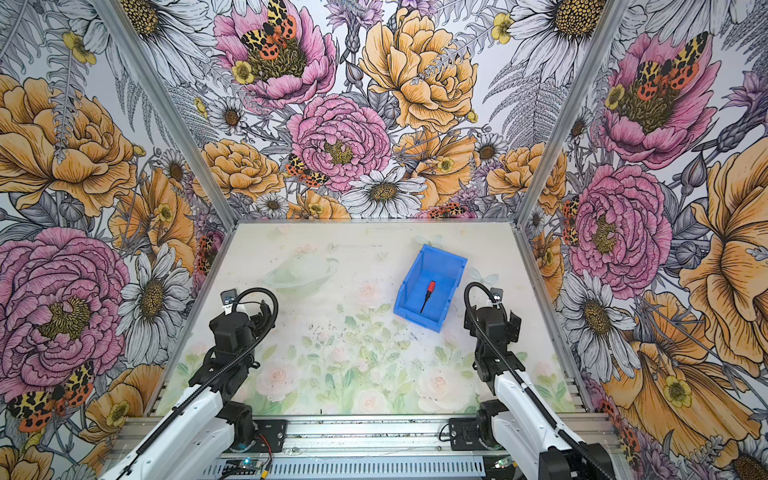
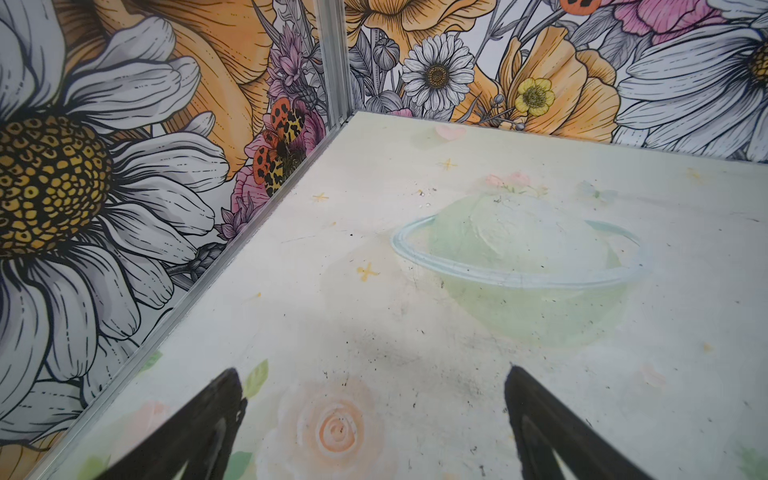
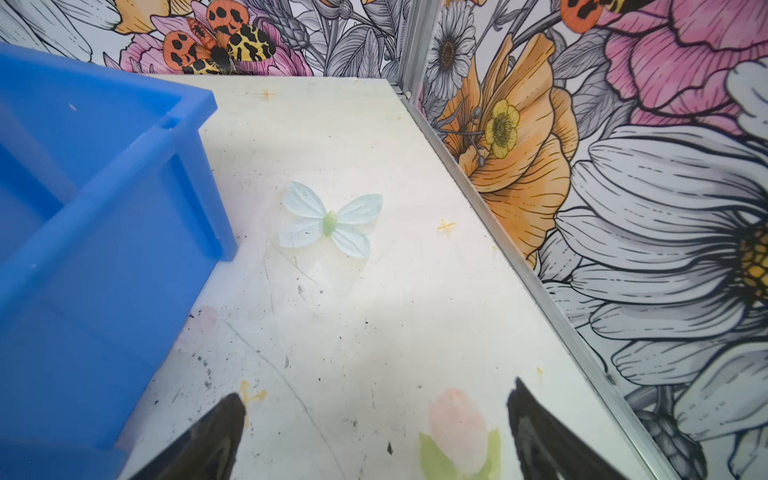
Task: Put the screwdriver in the bin
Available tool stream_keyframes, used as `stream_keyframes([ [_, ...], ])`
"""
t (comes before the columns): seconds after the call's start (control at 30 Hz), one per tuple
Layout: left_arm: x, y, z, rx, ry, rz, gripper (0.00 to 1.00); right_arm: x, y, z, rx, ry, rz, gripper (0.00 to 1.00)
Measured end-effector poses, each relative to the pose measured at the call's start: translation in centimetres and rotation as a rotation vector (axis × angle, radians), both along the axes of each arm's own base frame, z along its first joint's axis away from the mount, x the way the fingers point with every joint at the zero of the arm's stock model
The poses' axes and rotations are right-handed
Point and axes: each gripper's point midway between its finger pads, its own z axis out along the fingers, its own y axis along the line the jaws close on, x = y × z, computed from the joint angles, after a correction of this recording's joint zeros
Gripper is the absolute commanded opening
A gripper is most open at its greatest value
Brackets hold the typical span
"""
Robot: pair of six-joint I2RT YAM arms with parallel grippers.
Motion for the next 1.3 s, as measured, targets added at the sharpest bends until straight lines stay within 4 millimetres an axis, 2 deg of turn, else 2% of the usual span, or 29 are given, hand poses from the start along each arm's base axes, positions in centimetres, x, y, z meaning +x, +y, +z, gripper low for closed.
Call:
stream_keyframes([
  [0.1,0.7,0.2,-1.0,0.015,0.014,0.004,0.99,0.8,-0.1,-0.4,0.016,-0.003,0.021,1.00],
  [0.33,2.7,0.4,-0.8,0.009,-0.027,-0.013,0.99,2.4,0.3,0.0,0.041,-0.037,0.071,1.00],
  [0.57,4.2,1.3,-1.7,-0.025,-0.027,-0.016,0.99,4.4,1.2,0.4,0.067,-0.019,0.124,0.99],
  [0.73,6.0,1.6,-1.5,-0.047,-0.024,-0.033,0.99,5.2,1.7,0.1,0.082,0.000,0.146,0.99],
  [0.9,7.4,0.7,-1.1,-0.069,-0.028,-0.093,0.99,6.1,2.3,-0.3,0.089,-0.009,0.187,1.00],
  [1.1,8.5,-0.7,-1.7,-0.074,-0.015,-0.177,0.99,7.4,3.1,-0.8,0.083,-0.014,0.243,1.00],
  [1.3,9.7,-1.2,-2.0,-0.078,-0.025,-0.209,0.99,9.3,3.5,0.0,0.078,-0.049,0.282,0.99],
])
